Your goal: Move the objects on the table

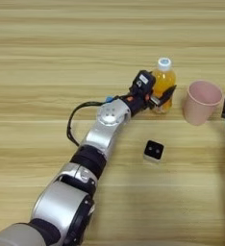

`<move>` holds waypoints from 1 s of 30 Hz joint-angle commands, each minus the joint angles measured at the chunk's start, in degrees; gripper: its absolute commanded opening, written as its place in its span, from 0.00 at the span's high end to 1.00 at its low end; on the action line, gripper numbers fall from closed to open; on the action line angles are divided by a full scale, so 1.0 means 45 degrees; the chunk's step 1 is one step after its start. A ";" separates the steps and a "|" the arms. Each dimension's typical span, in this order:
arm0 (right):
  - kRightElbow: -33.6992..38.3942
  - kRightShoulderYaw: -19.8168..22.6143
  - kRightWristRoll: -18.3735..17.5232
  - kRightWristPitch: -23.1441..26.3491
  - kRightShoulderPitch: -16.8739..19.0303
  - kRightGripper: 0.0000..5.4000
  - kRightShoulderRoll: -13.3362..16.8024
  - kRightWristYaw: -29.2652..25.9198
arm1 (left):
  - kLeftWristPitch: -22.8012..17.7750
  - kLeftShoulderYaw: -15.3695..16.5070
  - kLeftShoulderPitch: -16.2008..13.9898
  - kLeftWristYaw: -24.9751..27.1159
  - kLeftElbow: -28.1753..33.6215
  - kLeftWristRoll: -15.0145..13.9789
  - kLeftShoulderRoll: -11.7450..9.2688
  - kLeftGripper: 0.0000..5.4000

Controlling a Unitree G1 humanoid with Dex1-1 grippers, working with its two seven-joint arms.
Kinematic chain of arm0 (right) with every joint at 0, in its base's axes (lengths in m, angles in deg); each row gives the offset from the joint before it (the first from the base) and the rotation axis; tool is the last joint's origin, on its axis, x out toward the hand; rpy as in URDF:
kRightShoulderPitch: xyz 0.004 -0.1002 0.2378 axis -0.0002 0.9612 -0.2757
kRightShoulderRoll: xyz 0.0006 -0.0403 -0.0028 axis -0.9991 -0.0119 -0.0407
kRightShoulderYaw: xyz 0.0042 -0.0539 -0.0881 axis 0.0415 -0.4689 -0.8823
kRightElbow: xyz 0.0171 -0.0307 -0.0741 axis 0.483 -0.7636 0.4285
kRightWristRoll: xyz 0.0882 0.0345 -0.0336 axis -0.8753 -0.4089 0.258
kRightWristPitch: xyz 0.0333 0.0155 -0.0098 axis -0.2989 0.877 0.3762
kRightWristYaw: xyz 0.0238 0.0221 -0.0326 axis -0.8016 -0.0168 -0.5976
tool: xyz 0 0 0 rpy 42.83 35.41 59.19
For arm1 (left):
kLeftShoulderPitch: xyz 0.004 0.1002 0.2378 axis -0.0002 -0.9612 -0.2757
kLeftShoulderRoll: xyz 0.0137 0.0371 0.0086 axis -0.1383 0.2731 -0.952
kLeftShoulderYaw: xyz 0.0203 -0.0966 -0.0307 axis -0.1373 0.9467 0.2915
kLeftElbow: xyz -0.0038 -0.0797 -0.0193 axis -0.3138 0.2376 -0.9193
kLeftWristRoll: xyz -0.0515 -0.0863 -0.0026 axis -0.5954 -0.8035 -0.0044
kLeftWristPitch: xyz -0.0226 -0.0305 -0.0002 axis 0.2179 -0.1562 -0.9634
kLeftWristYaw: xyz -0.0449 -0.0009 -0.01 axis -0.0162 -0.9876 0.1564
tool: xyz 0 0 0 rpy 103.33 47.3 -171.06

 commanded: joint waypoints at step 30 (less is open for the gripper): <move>-0.0449 0.0147 0.0031 0.0045 -0.0224 0.00 0.0084 0.0005 | -0.4808 0.2911 -0.4660 -0.5109 0.7638 0.1234 -0.3244 0.37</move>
